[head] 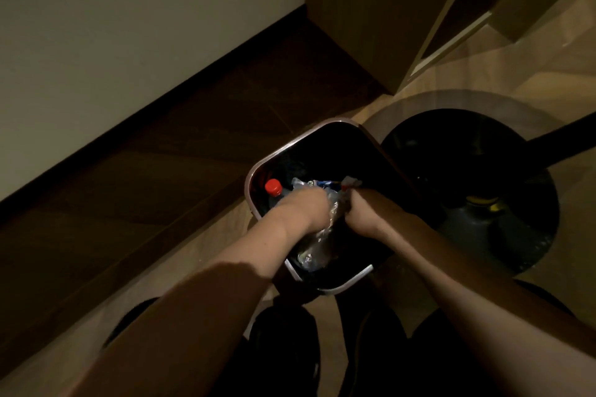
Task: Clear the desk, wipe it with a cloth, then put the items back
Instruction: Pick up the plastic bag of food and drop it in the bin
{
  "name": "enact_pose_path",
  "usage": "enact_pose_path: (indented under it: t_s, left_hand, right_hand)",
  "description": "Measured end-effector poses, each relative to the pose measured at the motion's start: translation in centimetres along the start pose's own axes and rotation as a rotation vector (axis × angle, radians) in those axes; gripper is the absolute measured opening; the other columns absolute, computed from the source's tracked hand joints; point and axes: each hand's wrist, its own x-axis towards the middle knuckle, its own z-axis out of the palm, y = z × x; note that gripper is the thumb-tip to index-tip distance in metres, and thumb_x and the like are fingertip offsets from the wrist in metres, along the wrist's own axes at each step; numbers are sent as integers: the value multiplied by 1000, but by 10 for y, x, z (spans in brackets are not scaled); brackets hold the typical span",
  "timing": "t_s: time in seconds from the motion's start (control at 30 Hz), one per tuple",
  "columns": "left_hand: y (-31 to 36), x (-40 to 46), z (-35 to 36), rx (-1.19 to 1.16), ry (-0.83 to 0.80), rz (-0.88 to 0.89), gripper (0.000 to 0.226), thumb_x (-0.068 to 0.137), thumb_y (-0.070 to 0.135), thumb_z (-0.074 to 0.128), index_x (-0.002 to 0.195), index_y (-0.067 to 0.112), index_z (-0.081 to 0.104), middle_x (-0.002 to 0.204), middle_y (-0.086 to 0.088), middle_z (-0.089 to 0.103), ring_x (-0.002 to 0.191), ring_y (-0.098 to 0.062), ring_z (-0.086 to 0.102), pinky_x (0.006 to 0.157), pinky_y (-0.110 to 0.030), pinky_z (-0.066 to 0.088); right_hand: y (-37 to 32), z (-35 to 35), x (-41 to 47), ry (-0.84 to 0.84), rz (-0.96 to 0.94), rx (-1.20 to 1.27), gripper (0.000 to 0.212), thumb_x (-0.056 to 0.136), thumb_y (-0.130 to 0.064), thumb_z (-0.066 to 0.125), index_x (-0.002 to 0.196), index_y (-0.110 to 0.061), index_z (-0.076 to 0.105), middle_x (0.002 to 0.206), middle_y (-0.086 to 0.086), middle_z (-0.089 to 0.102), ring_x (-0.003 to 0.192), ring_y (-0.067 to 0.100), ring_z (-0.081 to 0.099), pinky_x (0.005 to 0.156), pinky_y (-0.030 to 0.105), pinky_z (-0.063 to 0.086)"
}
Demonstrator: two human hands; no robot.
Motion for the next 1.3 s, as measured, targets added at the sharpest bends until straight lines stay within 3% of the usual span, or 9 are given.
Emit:
enact_pose_path:
  t_s: [0.07,0.13,0.2,0.33,0.5,0.7,1.0,1.17,1.3]
  left_hand:
    - [7,-36,-32,-79,93,-8,28,96,17,51,120,8,60,125,-18,61,114,-35,60,93,-41,53]
    - [18,-77,-66,-97,181,-17,28,96,20,52,120,9,59,124,-14,60,112,-33,61,93,-44,53]
    - [32,-120,-101,-73,244,-15,30,96,19,52,124,8,57,126,-14,59,113,-33,60,94,-44,52]
    - [59,-210,-180,-73,347,-42,29,99,18,49,126,8,54,126,-13,56,111,-34,59,90,-45,52]
    - [83,-318,-280,-117,439,-68,36,102,21,45,135,9,52,136,-13,54,120,-34,57,98,-45,49]
    - [89,-421,-365,-213,637,-101,35,104,24,44,132,8,55,131,-12,59,118,-31,57,99,-42,49]
    - [40,-500,-376,-335,853,-240,42,104,24,44,145,13,47,137,-8,56,122,-24,55,100,-34,46]
    - [1,-535,-357,-449,907,-410,41,105,25,43,143,13,48,138,-6,55,123,-21,54,94,-26,40]
    - [-22,-573,-331,-545,938,-588,39,105,23,40,141,11,50,140,-8,54,123,-23,54,94,-29,41]
  right_hand:
    - [-23,-26,-30,76,1,34,7,93,-12,56,93,-13,62,99,9,64,92,27,63,75,18,43]
    - [-53,-62,-68,13,9,-36,37,92,-13,56,126,-1,54,131,19,56,123,33,53,103,31,40]
    - [-85,-99,-109,6,4,-99,59,93,-14,55,147,-1,35,152,17,38,140,29,37,117,35,29]
    - [-144,-174,-190,70,-26,-87,53,94,-13,54,144,-7,40,146,12,43,135,26,43,112,40,37]
    - [-216,-265,-280,115,-60,-99,48,95,-17,56,140,-8,43,140,12,48,129,25,48,108,38,42]
    - [-292,-343,-364,175,-167,-104,63,98,-18,53,154,-9,25,159,10,29,147,23,27,118,35,25]
    - [-375,-339,-398,204,-361,-171,61,99,-19,54,153,-10,27,158,9,32,146,21,29,119,35,27]
    - [-411,-312,-403,114,-457,-236,64,99,-20,53,155,-11,23,161,7,27,148,21,23,119,34,21]
    - [-438,-292,-407,-9,-585,-316,65,100,-21,52,156,-10,20,162,8,24,149,23,22,120,34,21]
